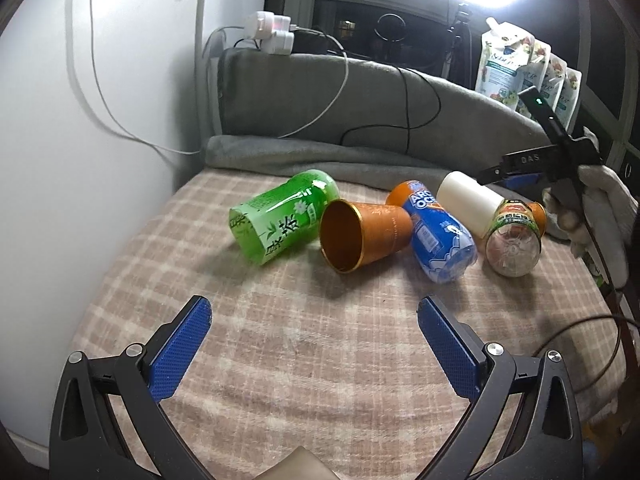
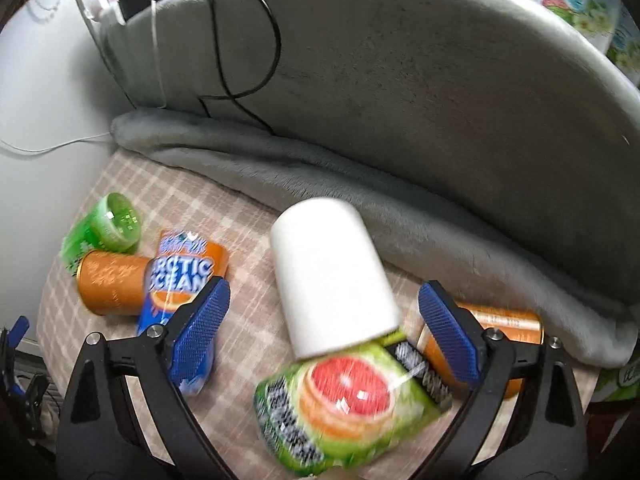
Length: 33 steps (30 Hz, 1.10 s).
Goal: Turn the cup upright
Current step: 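Move the right gripper to the white cup and close around it, then lift the white cup with the right gripper and carry it aside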
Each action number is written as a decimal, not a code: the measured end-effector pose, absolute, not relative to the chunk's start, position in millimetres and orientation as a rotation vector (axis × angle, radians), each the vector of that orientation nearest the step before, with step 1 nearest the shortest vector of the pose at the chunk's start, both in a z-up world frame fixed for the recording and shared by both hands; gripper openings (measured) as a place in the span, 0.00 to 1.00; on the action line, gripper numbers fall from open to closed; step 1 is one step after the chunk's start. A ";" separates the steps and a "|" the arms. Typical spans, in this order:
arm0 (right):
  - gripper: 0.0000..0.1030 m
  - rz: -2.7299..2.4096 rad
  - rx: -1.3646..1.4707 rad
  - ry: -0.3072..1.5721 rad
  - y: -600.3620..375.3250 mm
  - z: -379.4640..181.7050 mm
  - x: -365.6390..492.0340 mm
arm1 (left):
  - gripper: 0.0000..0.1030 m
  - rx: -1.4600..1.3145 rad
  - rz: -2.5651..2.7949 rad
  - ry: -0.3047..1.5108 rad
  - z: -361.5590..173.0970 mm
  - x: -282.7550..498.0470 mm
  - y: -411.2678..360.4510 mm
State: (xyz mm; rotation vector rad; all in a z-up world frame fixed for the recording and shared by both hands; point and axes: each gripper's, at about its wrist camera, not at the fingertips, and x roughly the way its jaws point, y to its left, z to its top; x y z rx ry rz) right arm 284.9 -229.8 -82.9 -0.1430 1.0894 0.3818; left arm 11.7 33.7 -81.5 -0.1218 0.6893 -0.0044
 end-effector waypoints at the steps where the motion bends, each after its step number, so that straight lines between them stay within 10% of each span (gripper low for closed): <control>1: 0.95 0.384 -0.158 1.103 -226.3 -85.1 289.8 | 0.99 -0.125 -0.001 0.690 -82.0 12.2 34.9; 33: 0.76 0.366 -0.337 1.190 -180.2 -128.4 305.6 | 0.99 -0.153 0.038 0.681 -80.7 13.7 51.4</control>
